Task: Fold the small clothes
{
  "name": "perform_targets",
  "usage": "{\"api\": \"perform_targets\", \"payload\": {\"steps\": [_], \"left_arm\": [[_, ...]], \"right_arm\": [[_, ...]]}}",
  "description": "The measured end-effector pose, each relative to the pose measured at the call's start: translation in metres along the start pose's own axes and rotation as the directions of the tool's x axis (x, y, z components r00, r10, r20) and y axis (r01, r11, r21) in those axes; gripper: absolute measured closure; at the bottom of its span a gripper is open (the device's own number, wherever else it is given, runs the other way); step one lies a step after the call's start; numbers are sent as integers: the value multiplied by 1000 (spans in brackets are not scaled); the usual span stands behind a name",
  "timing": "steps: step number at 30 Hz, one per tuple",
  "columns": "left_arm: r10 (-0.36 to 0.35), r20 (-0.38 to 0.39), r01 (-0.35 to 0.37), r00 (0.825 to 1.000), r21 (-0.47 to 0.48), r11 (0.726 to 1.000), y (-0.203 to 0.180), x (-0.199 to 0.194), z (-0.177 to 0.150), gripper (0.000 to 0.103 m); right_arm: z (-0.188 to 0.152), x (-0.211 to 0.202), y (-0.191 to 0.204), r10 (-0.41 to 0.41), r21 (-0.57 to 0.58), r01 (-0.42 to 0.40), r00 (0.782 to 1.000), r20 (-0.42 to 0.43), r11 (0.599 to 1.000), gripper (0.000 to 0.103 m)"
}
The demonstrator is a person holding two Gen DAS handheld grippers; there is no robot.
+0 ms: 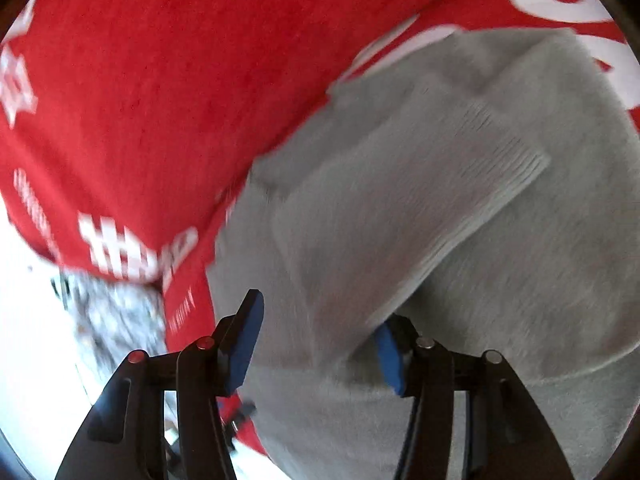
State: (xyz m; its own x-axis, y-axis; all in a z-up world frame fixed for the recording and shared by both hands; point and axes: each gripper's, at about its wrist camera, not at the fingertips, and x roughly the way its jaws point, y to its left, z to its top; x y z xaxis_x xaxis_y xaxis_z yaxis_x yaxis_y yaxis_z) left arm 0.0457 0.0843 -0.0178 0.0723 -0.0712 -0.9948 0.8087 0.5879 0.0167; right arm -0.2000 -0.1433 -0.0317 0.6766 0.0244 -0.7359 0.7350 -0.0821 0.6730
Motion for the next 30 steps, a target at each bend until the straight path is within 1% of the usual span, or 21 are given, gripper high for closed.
{"api": "perform_targets", "payload": {"steps": [1, 3, 4, 6, 7, 8, 9, 10, 11, 12, 13, 14, 15, 16, 18, 19, 21, 24, 26, 27, 30], "left_arm": [[-6, 3, 6, 1000, -8, 1000, 3, -1, 0, 1], [-20, 10, 20, 1000, -24, 1000, 9, -3, -1, 1], [-24, 16, 25, 1000, -32, 999, 12, -4, -1, 1], [-27, 24, 28, 999, -44, 999, 17, -6, -2, 1], [-26, 27, 28, 999, -49, 998, 19, -6, -3, 1], [-21, 28, 22, 999, -56, 998, 21, -6, -4, 1], [-17, 28, 19, 999, -61, 998, 23, -6, -5, 1], [-14, 27, 16, 1000, -69, 997, 25, -6, -6, 1], [-11, 23, 13, 1000, -80, 997, 27, -6, -7, 1], [-13, 18, 15, 1000, -88, 996, 30, -5, -7, 1], [-16, 15, 18, 1000, -93, 996, 32, -4, -8, 1], [-19, 13, 21, 1000, -96, 995, 34, -4, -8, 1], [-22, 13, 23, 1000, -96, 995, 34, -4, -8, 1], [-28, 15, 29, 1000, -93, 995, 33, -5, -7, 1], [-39, 20, 41, 999, -80, 996, 27, -7, -4, 1], [-43, 24, 45, 999, -74, 996, 25, -7, -2, 1], [-58, 38, 60, 998, -56, 997, 15, -8, 6, 1], [-67, 63, 69, 996, -41, 997, 2, -10, 21, 1], [-66, 81, 69, 995, -36, 997, -9, -9, 35, 1], [-63, 89, 67, 994, -34, 997, -13, -9, 41, 1], [-50, 100, 52, 994, -25, 998, -24, -4, 57, 1]], "right_arm": [[3, 2, 6, -7, -12, 7, 1000, 7, 1000, 99], [3, 8, 34, -45, -135, 47, 999, 20, 990, 97], [-3, 17, 56, -65, -236, 66, 998, 11, 970, 97], [-15, 31, 83, -89, -357, 78, 996, -17, 931, 97], [-26, 45, 98, -119, -435, 88, 992, -44, 896, 96], [-35, 54, 106, -146, -480, 99, 987, -62, 871, 93], [-45, 65, 113, -186, -531, 117, 979, -79, 839, 93], [-57, 76, 118, -238, -580, 144, 967, -90, 802, 90], [-67, 87, 121, -286, -620, 160, 952, -109, 768, 82], [-76, 93, 120, -309, -642, 155, 941, -135, 751, 76], [-82, 94, 118, -320, -652, 151, 936, -149, 744, 53], [-89, 92, 115, -327, -660, 150, 933, -153, 736, 34], [-93, 84, 111, -320, -663, 145, 935, -149, 734, 34], [-94, 76, 104, -315, -660, 140, 937, -153, 738, 34], [-91, 57, 89, -302, -622, 144, 940, -156, 770, 34], [-84, 40, 72, -291, -572, 154, 944, -155, 805, 34], [-71, 14, 46, -274, -481, 174, 951, -146, 859, 34], [-48, -33, -12, -223, -245, 193, 969, -102, 950, 34], [-38, -59, -44, -195, -111, 188, 979, -52, 976, 34], [-34, -70, -57, -183, -55, 182, 983, -29, 982, 34], [-22, -91, -90, -157, 75, 155, 987, 25, 985, 34]]}}
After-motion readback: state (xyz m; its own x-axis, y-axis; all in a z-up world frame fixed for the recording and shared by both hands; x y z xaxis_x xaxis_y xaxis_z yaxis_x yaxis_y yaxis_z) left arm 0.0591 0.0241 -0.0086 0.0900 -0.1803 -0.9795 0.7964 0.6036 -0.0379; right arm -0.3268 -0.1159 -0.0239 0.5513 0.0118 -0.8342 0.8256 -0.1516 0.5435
